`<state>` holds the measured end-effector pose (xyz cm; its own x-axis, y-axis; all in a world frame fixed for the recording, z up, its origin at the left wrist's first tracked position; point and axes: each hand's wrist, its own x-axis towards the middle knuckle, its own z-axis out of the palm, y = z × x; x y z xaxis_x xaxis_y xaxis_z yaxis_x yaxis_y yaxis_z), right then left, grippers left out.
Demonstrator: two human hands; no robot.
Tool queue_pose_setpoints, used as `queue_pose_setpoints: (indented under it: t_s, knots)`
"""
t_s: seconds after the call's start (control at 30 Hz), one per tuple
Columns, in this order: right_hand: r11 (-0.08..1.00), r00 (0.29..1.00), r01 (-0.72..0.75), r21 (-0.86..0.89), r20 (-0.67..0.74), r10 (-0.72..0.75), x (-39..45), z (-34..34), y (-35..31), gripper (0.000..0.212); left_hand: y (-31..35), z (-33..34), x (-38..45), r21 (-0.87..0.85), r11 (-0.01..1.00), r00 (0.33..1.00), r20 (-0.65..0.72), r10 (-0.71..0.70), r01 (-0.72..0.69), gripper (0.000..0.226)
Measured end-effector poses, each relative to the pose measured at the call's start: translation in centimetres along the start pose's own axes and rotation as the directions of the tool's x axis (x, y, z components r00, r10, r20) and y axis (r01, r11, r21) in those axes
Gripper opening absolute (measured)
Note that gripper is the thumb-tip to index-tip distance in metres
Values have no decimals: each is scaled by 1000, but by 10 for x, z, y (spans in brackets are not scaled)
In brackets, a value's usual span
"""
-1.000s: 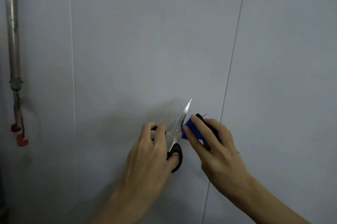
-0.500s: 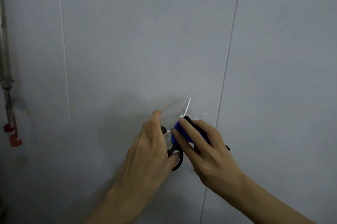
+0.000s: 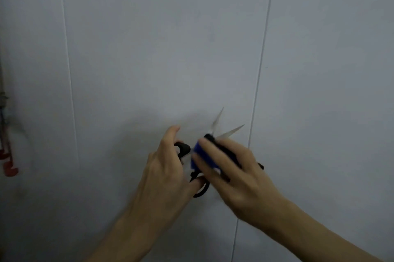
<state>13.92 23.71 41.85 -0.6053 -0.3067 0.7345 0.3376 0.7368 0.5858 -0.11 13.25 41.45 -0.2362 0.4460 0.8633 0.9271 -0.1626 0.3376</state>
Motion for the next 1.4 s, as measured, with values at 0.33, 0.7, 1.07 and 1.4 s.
queue_pose_setpoints:
  t_s: [0.33,0.7,1.07,1.4]
  knots:
    - [999,1000,-28,-34,-16,27,7,0,11,38,-5,6,-3,-118,991,997,-53,55,-61,102]
    - [965,969,-246,-88,-21,245,23,9,46,44,-10,8,14,-140,990,1000,18,18,-16,89]
    - [995,1000,20,-95,-12,-22,20,-6,26,34,-7,3,37,-144,963,974,-41,223,-227,87]
    - [952,972,-227,-207,13,235,21,-5,58,61,-17,9,29,-51,961,962,-38,270,-272,80]
